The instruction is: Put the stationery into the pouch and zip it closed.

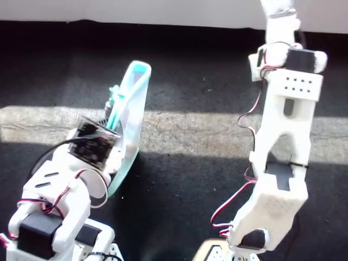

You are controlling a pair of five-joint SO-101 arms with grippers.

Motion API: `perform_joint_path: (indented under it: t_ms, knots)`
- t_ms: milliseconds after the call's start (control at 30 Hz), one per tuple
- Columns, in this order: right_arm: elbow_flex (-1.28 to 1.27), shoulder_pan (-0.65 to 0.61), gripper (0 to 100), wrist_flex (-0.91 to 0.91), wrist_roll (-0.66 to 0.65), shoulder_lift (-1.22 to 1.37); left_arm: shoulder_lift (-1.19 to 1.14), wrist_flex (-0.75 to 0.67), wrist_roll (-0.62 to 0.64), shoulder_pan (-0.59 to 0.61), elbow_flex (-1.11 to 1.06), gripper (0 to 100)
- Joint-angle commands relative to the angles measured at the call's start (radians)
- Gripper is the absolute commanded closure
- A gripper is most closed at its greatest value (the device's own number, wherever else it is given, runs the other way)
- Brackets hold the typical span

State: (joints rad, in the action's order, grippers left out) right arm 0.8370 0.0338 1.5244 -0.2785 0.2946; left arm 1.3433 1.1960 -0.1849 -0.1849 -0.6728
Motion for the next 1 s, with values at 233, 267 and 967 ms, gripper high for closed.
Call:
perform_joint_path:
  t_ms: [233, 267, 967]
  knots:
    - [0.193, -0.154, 88.2, 0.240, 0.098, -0.329, 0.001, -0.183, 0.365, 0.010, 0.018, 99]
    - [0.193, -0.154, 88.2, 0.240, 0.118, -0.371, -0.002, -0.184, 0.365, 0.010, 0.021, 99]
    - [-0.960, -0.348, 88.2, 0.107, 0.167, -1.270, -0.723, 0.410, -0.075, -0.240, 0.765, 99]
